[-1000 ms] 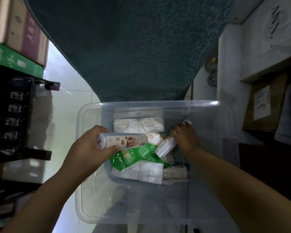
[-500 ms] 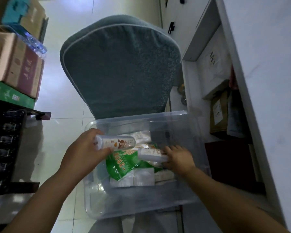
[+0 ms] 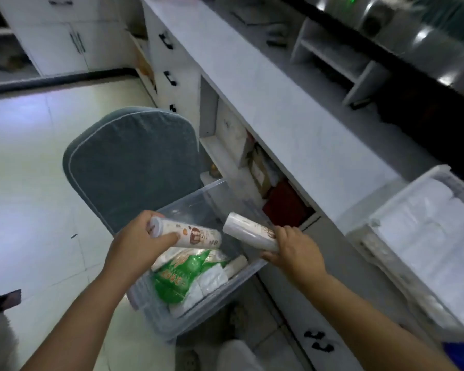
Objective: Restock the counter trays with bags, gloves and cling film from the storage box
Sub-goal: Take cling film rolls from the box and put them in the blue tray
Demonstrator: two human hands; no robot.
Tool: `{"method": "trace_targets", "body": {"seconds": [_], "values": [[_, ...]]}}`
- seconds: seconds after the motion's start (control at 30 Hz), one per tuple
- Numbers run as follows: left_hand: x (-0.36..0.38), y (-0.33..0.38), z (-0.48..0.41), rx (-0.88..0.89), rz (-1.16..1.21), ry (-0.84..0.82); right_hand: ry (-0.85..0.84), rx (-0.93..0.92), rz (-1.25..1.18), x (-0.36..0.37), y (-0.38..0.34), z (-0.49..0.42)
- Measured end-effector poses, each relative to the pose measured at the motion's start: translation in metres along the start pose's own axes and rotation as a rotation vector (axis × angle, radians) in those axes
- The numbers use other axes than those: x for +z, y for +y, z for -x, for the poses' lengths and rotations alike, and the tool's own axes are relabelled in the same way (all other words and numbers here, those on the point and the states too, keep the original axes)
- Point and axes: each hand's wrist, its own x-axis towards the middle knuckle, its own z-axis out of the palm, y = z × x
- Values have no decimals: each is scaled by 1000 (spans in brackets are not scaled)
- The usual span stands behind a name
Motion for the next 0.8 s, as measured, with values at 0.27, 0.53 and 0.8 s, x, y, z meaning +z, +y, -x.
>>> {"method": "trace_targets", "body": {"seconds": [0.27,0.53,0.8], "values": [[46,103,34,266,229,-169,285,272,46,-74,53,131],[136,225,106,458,391,-303,389,683,117,-102,153,273],[236,302,183,519,440,-316,168,835,70,-81,282,395]]}}
